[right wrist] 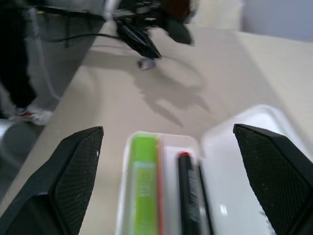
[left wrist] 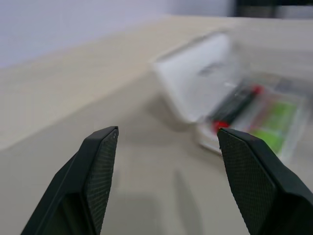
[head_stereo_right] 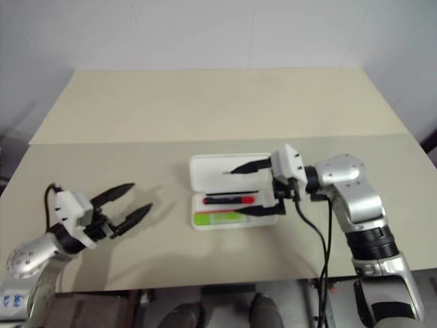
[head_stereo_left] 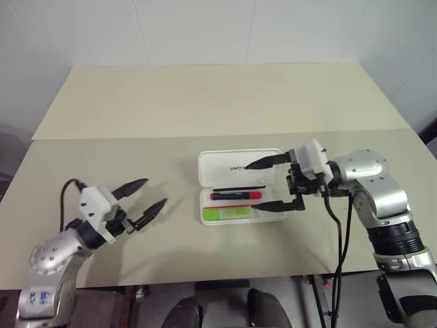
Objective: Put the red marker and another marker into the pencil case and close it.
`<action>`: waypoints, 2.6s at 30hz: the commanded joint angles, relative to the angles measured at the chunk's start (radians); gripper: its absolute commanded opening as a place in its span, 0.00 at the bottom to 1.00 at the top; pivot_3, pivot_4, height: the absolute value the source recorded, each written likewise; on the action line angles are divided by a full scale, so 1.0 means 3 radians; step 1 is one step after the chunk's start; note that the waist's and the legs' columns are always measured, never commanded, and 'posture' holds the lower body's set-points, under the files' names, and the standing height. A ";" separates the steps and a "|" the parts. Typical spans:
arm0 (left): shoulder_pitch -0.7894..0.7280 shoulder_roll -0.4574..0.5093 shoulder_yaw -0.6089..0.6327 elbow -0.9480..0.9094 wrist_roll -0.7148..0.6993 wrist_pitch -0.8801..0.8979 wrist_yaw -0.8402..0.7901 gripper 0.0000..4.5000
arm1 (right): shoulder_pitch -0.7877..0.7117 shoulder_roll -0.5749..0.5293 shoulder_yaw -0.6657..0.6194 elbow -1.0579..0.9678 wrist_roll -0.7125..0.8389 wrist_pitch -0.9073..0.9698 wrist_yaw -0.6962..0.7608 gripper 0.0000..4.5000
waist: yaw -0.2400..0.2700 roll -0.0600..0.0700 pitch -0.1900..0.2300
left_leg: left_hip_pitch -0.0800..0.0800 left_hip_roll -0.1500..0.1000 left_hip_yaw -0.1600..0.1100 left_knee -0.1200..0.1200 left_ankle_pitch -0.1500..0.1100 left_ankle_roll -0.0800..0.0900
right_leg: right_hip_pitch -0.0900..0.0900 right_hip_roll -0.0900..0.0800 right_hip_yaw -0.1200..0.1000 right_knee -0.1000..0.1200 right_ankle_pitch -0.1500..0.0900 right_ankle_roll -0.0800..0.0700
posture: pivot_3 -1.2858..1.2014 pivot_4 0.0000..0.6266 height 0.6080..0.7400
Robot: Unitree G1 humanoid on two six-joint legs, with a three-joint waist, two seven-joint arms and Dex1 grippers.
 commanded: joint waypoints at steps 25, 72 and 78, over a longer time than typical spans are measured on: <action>0.0864 -0.2010 -0.0598 -0.0936 0.1202 0.0638 0.2680 0.77 | -0.0735 0.0117 0.0106 0.0953 -0.0113 -0.0485 0.0529 1.00 | 0.0084 -0.0011 -0.0002 | 0.0003 0.0009 0.0073 0.0007 -0.0017 0.0008 | -0.0005 0.0002 0.0001 -0.0021 0.0004 -0.0003 | 0.52 0.24 1.00; 0.0040 -0.0572 -0.0180 -0.0635 -0.0319 0.0347 0.0688 0.08 | 0.0023 -0.0108 -0.0313 0.0498 -0.0155 -0.0572 -0.0158 1.00 | 0.0080 -0.0011 -0.0001 | 0.0003 0.0014 0.0081 0.0019 -0.0025 0.0005 | -0.0004 0.0002 -0.0011 -0.0030 0.0010 -0.0001 | 0.52 0.24 1.00; -0.0325 0.0095 -0.0226 -0.0219 -0.0518 0.0378 -0.0109 0.08 | 0.0235 -0.0288 -0.0493 0.0413 -0.0156 -0.0573 -0.0293 1.00 | 0.0077 -0.0005 0.0001 | 0.0008 0.0014 0.0082 0.0019 -0.0025 0.0005 | -0.0003 0.0003 -0.0010 -0.0030 0.0013 -0.0006 | 0.52 0.24 1.00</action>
